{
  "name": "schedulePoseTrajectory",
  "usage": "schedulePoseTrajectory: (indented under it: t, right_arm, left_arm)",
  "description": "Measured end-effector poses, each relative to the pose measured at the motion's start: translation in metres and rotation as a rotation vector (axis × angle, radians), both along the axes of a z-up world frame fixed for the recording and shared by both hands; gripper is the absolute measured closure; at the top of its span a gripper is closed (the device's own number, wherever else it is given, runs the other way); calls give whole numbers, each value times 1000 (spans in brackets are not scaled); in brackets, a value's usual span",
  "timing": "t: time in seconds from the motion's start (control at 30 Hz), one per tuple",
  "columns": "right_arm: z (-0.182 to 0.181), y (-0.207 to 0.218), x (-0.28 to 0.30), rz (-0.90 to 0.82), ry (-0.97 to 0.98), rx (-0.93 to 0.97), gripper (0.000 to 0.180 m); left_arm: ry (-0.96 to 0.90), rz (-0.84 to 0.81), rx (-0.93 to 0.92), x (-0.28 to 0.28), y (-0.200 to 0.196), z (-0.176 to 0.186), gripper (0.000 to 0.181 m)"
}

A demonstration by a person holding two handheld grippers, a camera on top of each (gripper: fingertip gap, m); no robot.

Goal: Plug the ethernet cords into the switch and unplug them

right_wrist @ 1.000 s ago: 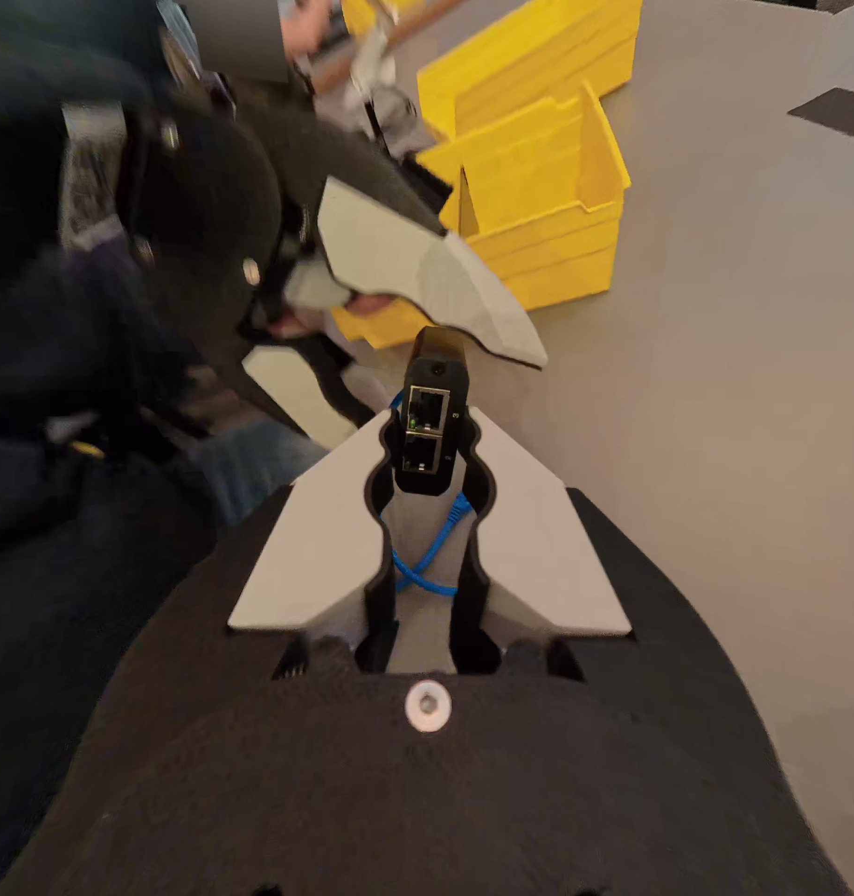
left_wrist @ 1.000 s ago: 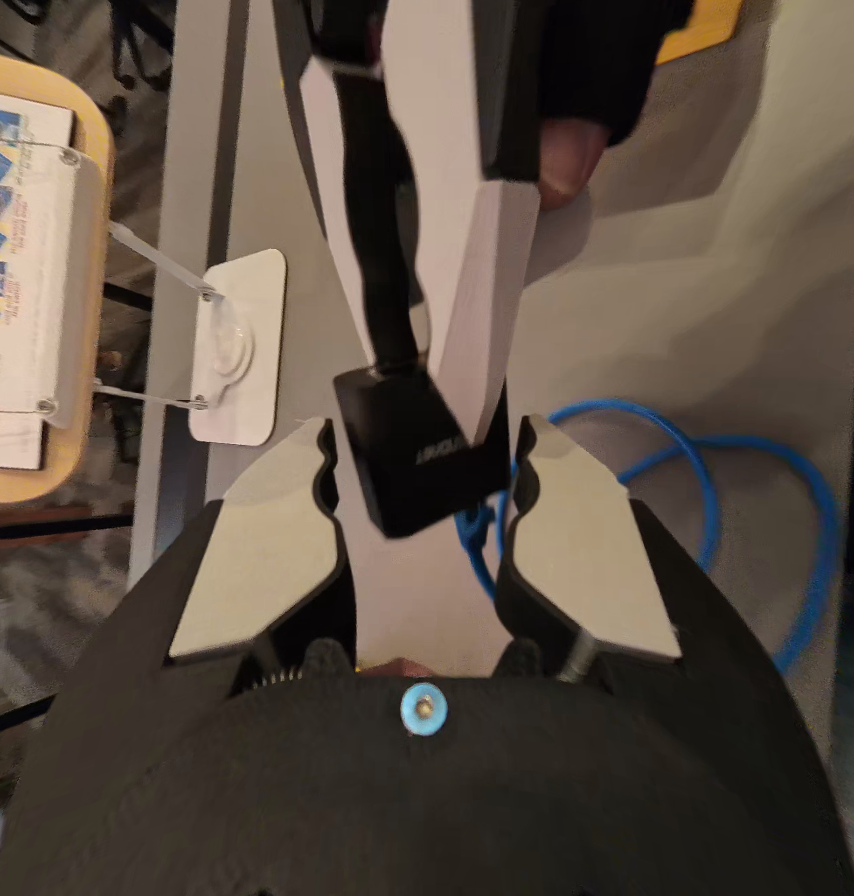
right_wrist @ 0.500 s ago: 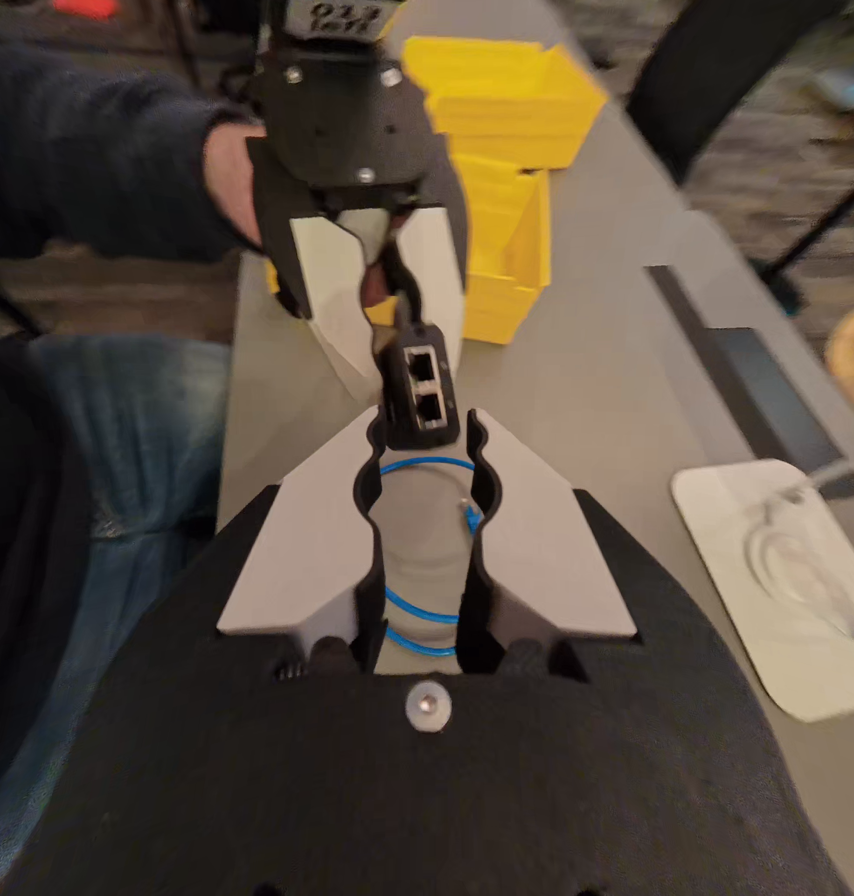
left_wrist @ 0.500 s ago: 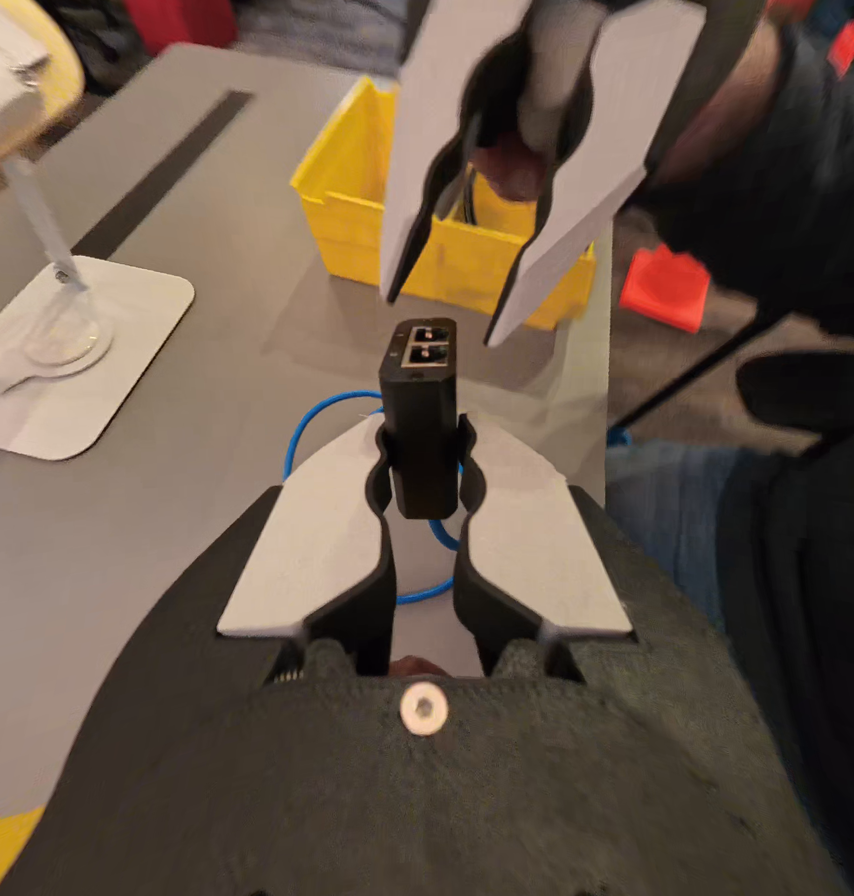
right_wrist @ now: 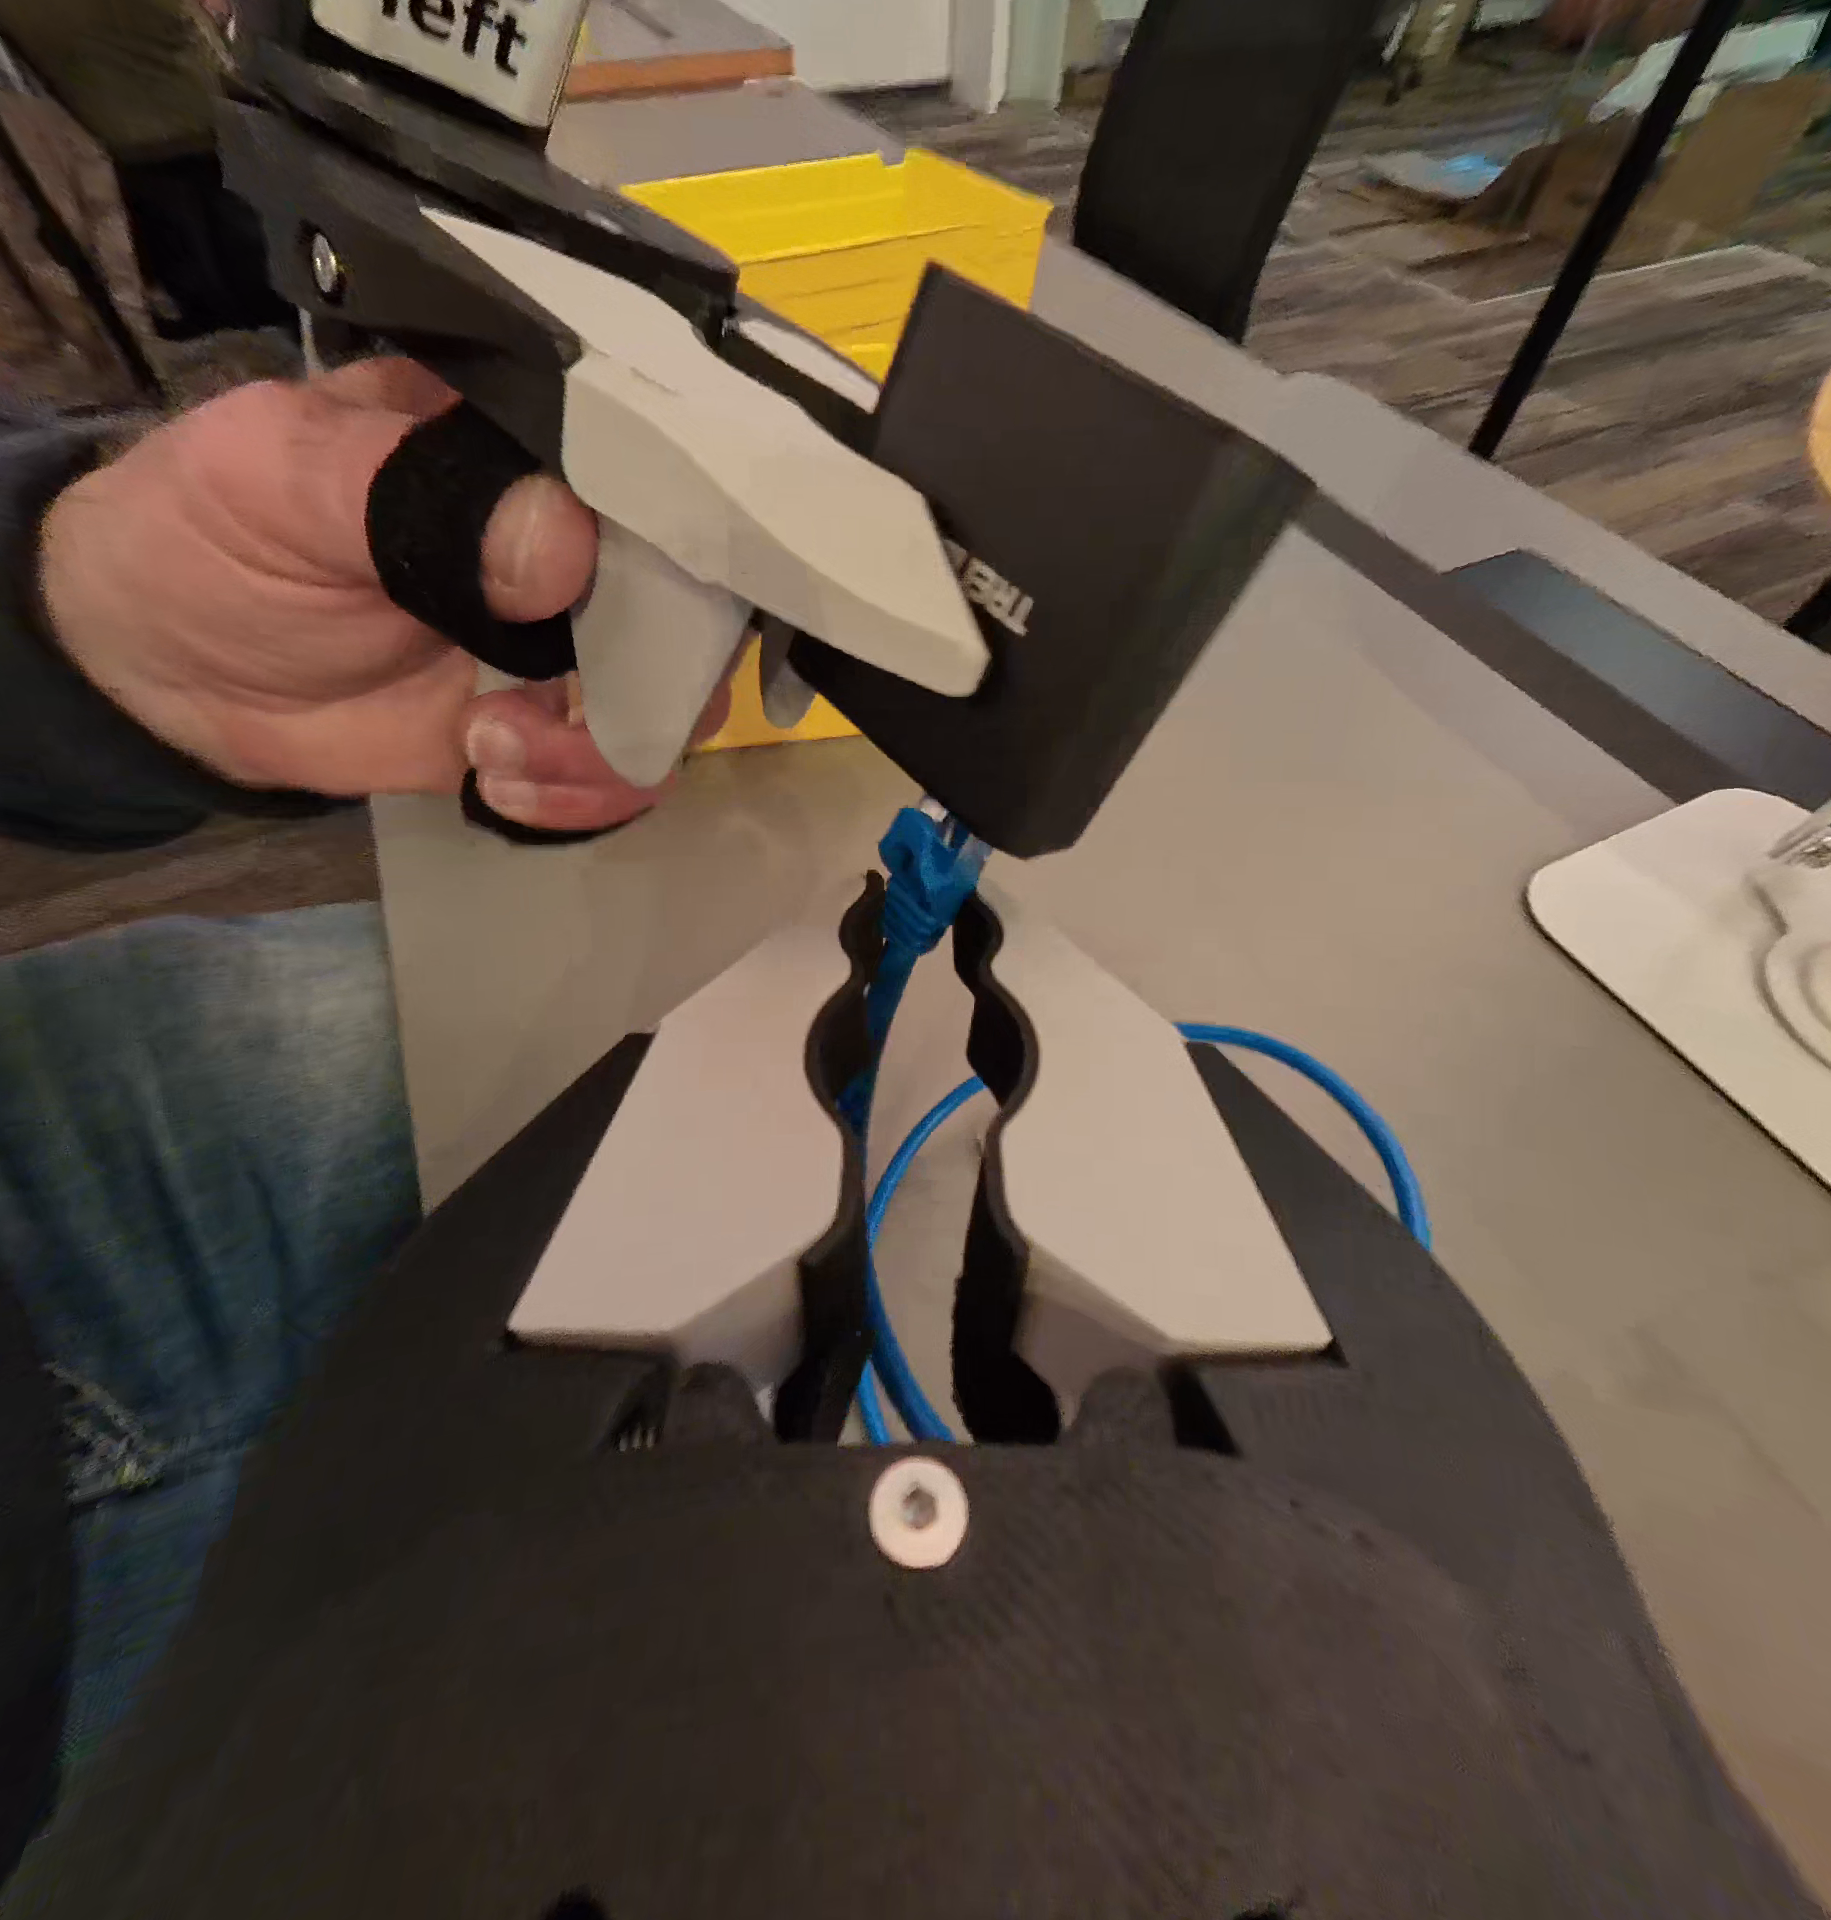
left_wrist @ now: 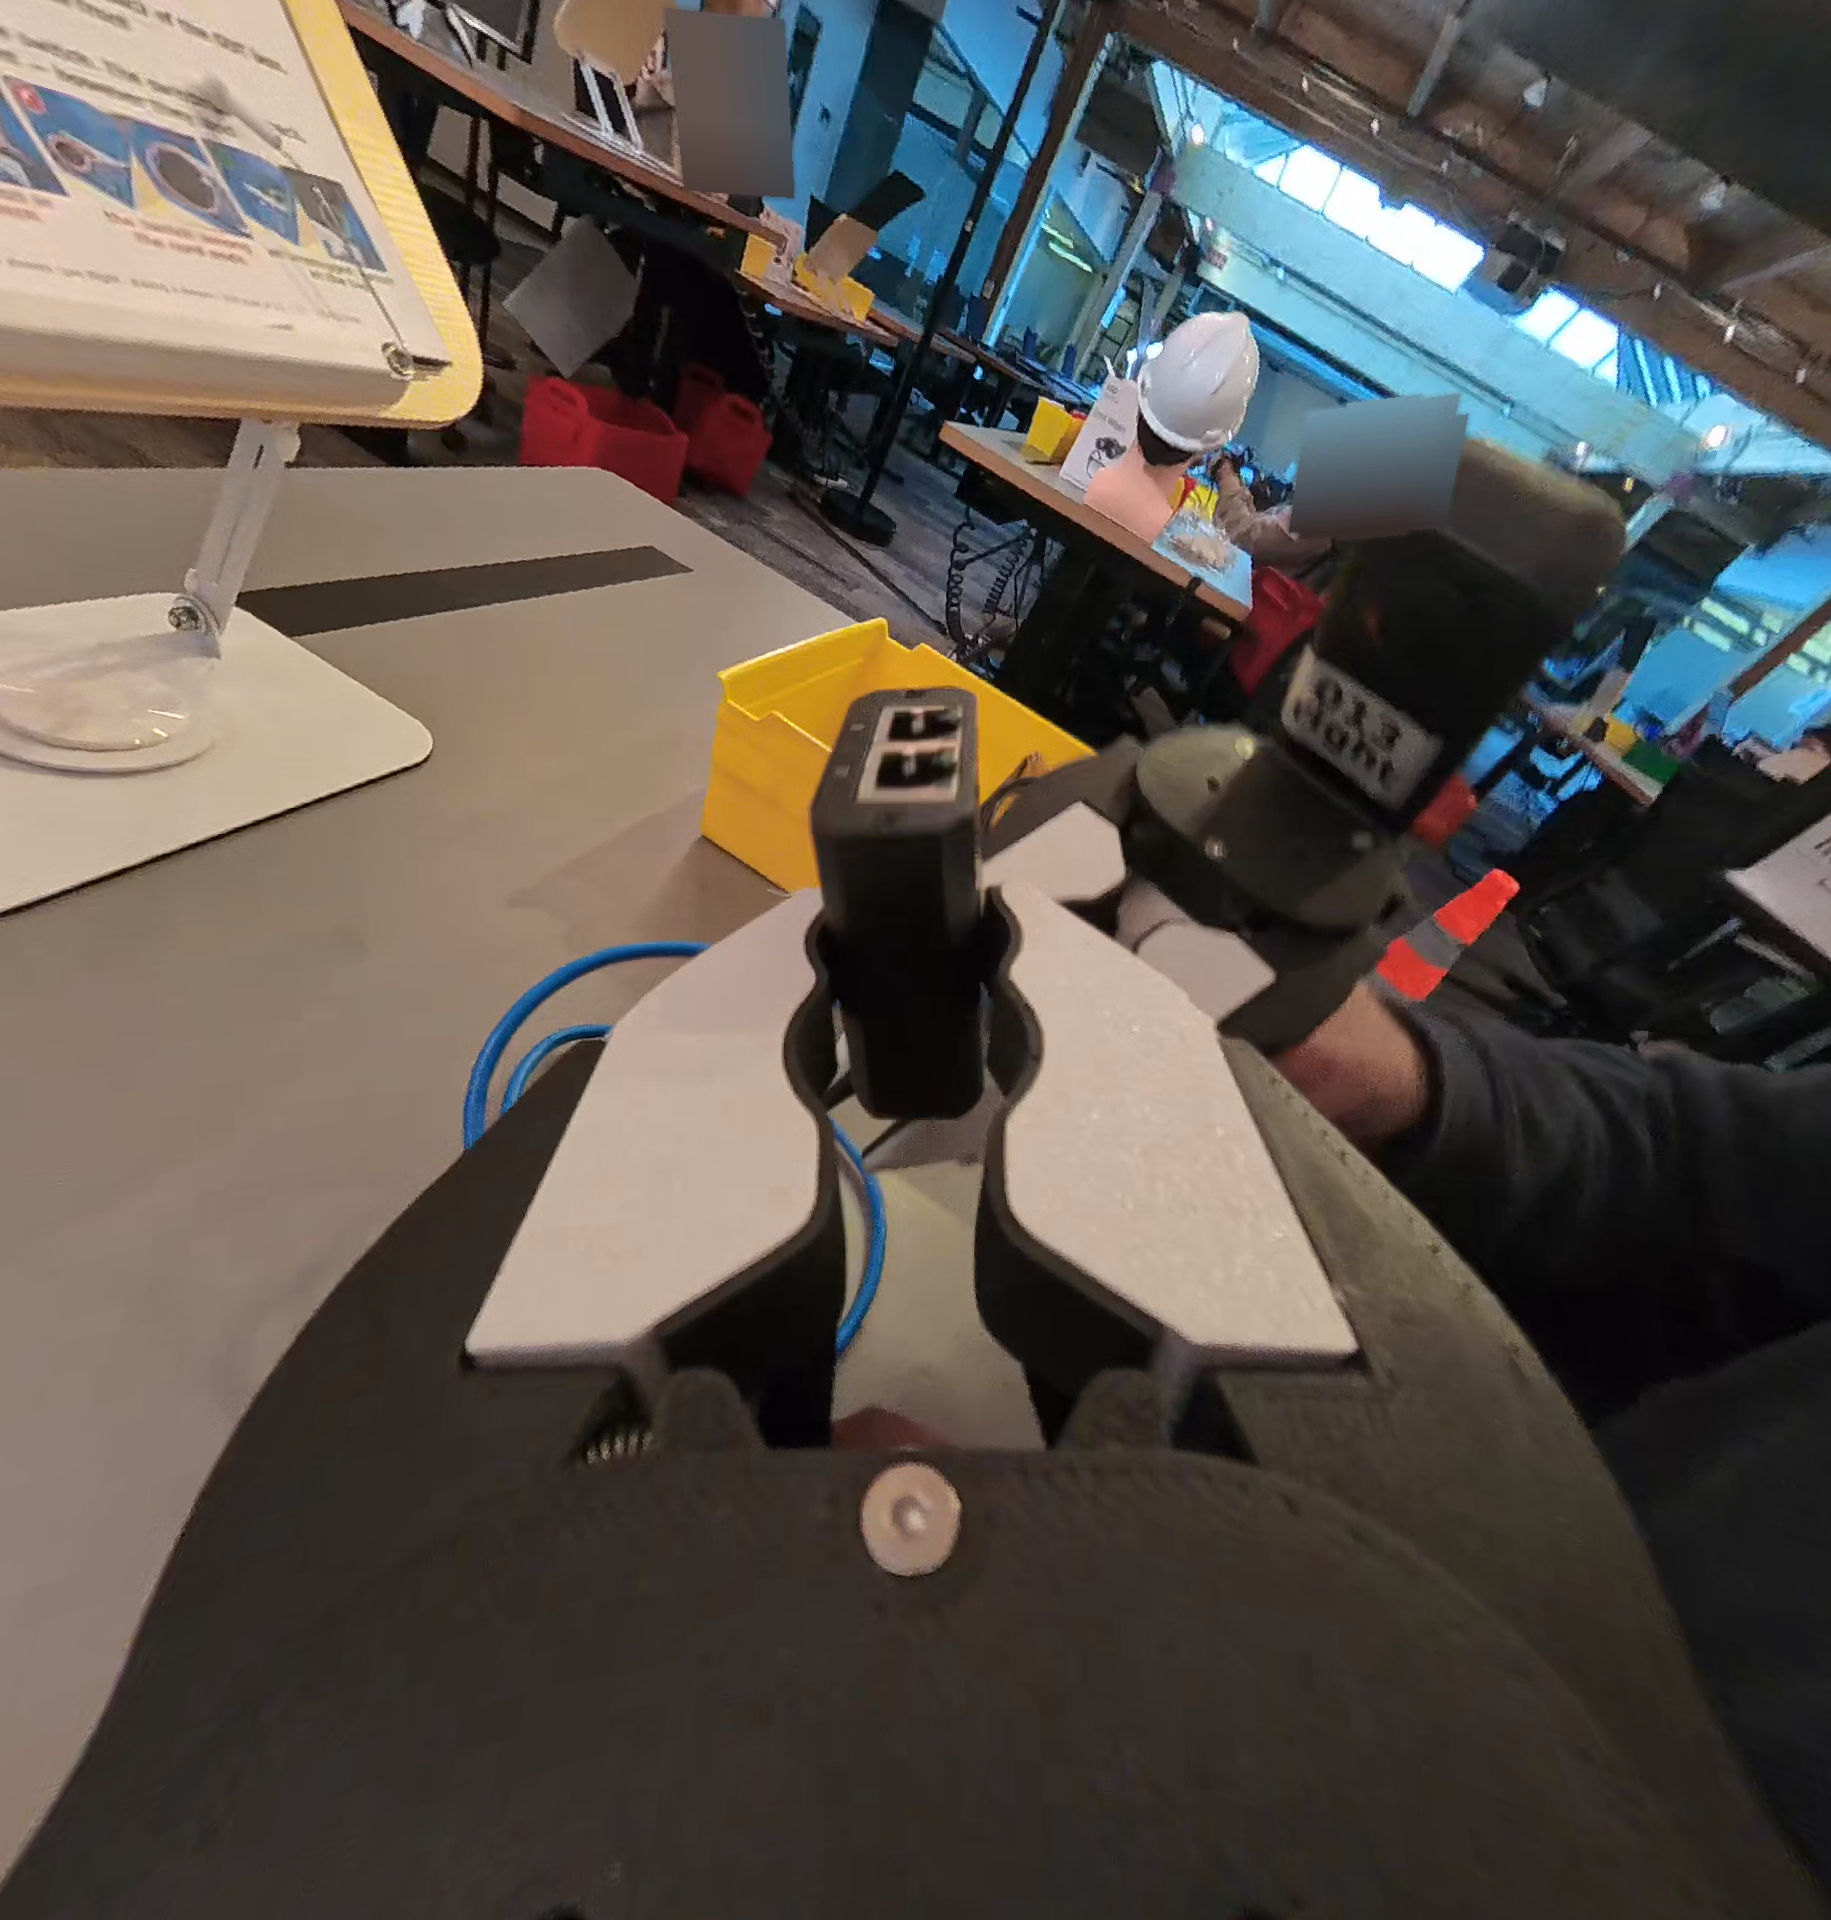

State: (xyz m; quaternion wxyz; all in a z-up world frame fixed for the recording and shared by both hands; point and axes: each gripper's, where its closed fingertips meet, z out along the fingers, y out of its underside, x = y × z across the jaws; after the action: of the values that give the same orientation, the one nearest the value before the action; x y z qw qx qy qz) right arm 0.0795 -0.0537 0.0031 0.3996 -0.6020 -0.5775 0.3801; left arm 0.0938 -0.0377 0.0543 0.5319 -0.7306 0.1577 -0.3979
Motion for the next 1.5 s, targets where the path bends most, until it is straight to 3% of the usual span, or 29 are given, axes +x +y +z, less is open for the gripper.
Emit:
schedulePoseTrajectory:
  t: [0.07, 0.3, 0.37, 0.43, 0.5, 0.57, 0.73, 0.87, 0.97, 1.13, 1.5]
  right_arm:
    - [4, 1, 8, 53, -35, -2, 170]
    - [1, -12, 35, 323, -279, -59, 171]
    - [2, -19, 42, 414, -321, -83, 171]
    - [6, -26, 47, 500, -332, -116, 171]
    - [11, -34, 53, 597, -342, -181, 171]
    - [13, -35, 59, 654, -379, -212, 171]
    - [5, -45, 76, 808, -519, -224, 171]
    - [4, -53, 84, 893, -583, -234, 171]
    - [6, -53, 85, 916, -588, -240, 171]
    - [5, -47, 82, 859, -580, -273, 171]
    - [-5, -38, 69, 690, -621, -361, 172]
  left_arm:
    - [63, 5, 49, -2, -1, 2, 149]
    - [506, -125, 284, 5, -12, 4, 94]
    - [567, -193, 332, 9, -19, 4, 87]
    - [620, -234, 375, 15, -24, 4, 62]
    - [650, -308, 409, 28, -34, 2, 53]
    - [704, -356, 445, 37, -41, -3, 54]
    - [767, -445, 478, 53, -53, -16, 84]
    - [754, -481, 460, 59, -57, -26, 85]
    - [752, -506, 469, 63, -62, -31, 97]
    - [889, -443, 421, 51, -50, -45, 90]
    - [1473, -392, 293, 24, -30, -68, 78]
